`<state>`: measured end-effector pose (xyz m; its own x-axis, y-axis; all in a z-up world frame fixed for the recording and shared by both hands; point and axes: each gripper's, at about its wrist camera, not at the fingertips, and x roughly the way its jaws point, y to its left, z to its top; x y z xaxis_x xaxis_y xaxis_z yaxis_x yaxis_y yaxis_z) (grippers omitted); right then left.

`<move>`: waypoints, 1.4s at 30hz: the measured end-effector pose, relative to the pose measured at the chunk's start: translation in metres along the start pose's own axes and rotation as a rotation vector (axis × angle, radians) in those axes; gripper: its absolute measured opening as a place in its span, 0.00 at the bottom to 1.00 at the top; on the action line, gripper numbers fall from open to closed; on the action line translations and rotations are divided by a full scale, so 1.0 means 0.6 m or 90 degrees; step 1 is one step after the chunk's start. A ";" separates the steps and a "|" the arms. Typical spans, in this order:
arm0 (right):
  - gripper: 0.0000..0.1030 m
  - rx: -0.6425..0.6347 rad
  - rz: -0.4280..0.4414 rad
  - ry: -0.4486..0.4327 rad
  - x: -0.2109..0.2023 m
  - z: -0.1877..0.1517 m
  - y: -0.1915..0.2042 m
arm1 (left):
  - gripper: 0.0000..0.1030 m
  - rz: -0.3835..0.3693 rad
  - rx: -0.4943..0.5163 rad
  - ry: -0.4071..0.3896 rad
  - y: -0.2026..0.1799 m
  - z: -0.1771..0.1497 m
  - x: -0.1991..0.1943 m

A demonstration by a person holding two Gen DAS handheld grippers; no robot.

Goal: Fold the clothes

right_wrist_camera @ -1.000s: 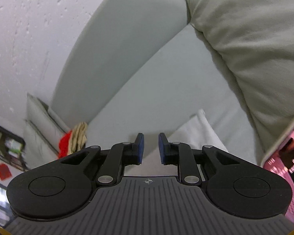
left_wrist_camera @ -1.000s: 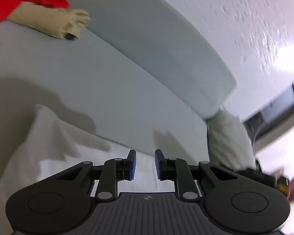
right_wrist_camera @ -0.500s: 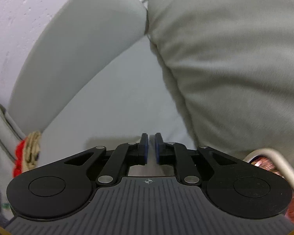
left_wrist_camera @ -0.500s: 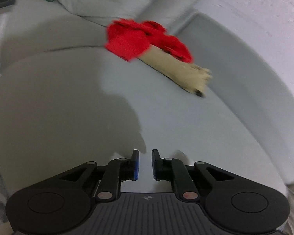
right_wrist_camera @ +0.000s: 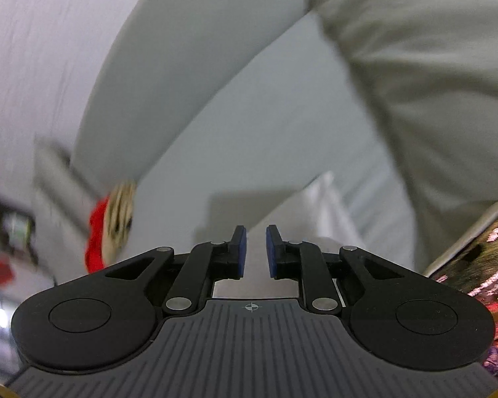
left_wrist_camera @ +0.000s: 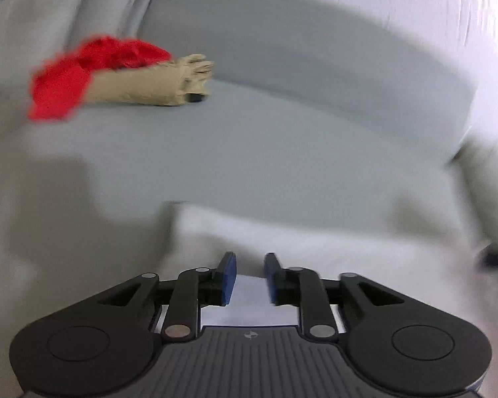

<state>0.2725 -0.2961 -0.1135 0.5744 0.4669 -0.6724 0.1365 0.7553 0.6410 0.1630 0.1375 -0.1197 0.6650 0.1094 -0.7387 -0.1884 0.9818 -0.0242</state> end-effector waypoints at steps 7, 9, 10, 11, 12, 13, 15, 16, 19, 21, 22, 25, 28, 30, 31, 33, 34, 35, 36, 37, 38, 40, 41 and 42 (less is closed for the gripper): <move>0.12 -0.085 -0.228 -0.103 -0.023 0.000 0.014 | 0.26 0.185 0.003 -0.051 0.033 -0.038 -0.040; 0.12 -0.075 -0.223 -0.157 -0.054 -0.001 0.016 | 0.26 0.152 -0.040 -0.057 0.048 -0.041 -0.053; 0.12 -0.065 -0.206 -0.170 -0.064 -0.003 0.014 | 0.26 0.132 -0.055 -0.061 0.052 -0.041 -0.059; 0.13 -0.055 -0.188 -0.182 -0.074 -0.006 0.013 | 0.26 0.111 -0.062 -0.066 0.053 -0.039 -0.059; 0.16 -0.045 -0.170 -0.194 -0.083 -0.008 0.011 | 0.26 0.091 -0.068 -0.072 0.052 -0.037 -0.061; 0.18 -0.041 -0.156 -0.195 -0.085 -0.010 0.011 | 0.27 0.076 -0.060 -0.079 0.041 -0.038 -0.067; 0.23 -0.028 -0.121 -0.184 -0.080 -0.007 0.008 | 0.27 0.056 -0.027 -0.090 0.015 -0.035 -0.058; 0.33 -0.020 -0.107 -0.174 -0.068 0.005 0.007 | 0.28 0.047 -0.014 -0.089 0.004 -0.034 -0.054; 0.48 -0.004 -0.117 -0.148 -0.045 0.016 0.000 | 0.28 0.018 0.020 -0.080 -0.021 -0.033 -0.040; 0.44 0.013 -0.120 -0.132 -0.026 0.024 -0.006 | 0.28 0.007 0.029 -0.062 -0.027 -0.031 -0.027; 0.41 0.024 -0.117 -0.125 -0.017 0.028 -0.010 | 0.28 0.007 0.029 -0.053 -0.028 -0.031 -0.022; 0.28 0.061 -0.093 -0.099 0.008 0.032 -0.024 | 0.28 0.015 0.025 -0.036 -0.028 -0.031 -0.012; 0.11 0.076 -0.100 -0.090 0.026 0.035 -0.026 | 0.28 0.018 0.024 -0.033 -0.024 -0.028 -0.007; 0.04 0.078 -0.111 -0.100 0.029 0.036 -0.024 | 0.28 0.017 0.022 -0.029 -0.022 -0.029 -0.008; 0.04 0.076 -0.115 -0.109 0.026 0.036 -0.023 | 0.29 0.020 0.025 -0.029 -0.022 -0.029 -0.007; 0.04 0.071 -0.138 -0.128 0.019 0.035 -0.019 | 0.29 0.028 0.032 -0.027 -0.022 -0.029 -0.004; 0.03 0.073 -0.170 -0.144 0.016 0.035 -0.020 | 0.29 0.031 0.035 -0.027 -0.021 -0.029 -0.003; 0.04 0.074 -0.201 -0.161 0.013 0.035 -0.022 | 0.29 0.030 0.034 -0.027 -0.020 -0.029 -0.004; 0.09 0.068 -0.226 -0.180 0.005 0.036 -0.023 | 0.29 0.030 0.033 -0.027 -0.019 -0.029 -0.004; 0.09 0.064 -0.248 -0.197 -0.003 0.038 -0.025 | 0.29 0.028 0.031 -0.027 -0.017 -0.029 -0.005; 0.10 0.071 -0.234 -0.202 -0.012 0.039 -0.028 | 0.29 0.025 0.026 -0.029 -0.015 -0.029 -0.008; 0.10 0.087 -0.189 -0.196 -0.029 0.037 -0.029 | 0.29 0.020 0.017 -0.033 -0.011 -0.030 -0.015; 0.10 0.082 -0.174 -0.197 -0.036 0.033 -0.024 | 0.29 0.017 0.012 -0.034 -0.009 -0.030 -0.018; 0.10 0.065 -0.163 -0.205 -0.045 0.026 -0.013 | 0.29 0.013 0.008 -0.037 -0.007 -0.031 -0.023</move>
<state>0.2688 -0.3218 -0.0945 0.7319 0.0897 -0.6755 0.3783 0.7710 0.5123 0.1413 0.1288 -0.1218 0.7021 0.1386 -0.6985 -0.1939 0.9810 -0.0001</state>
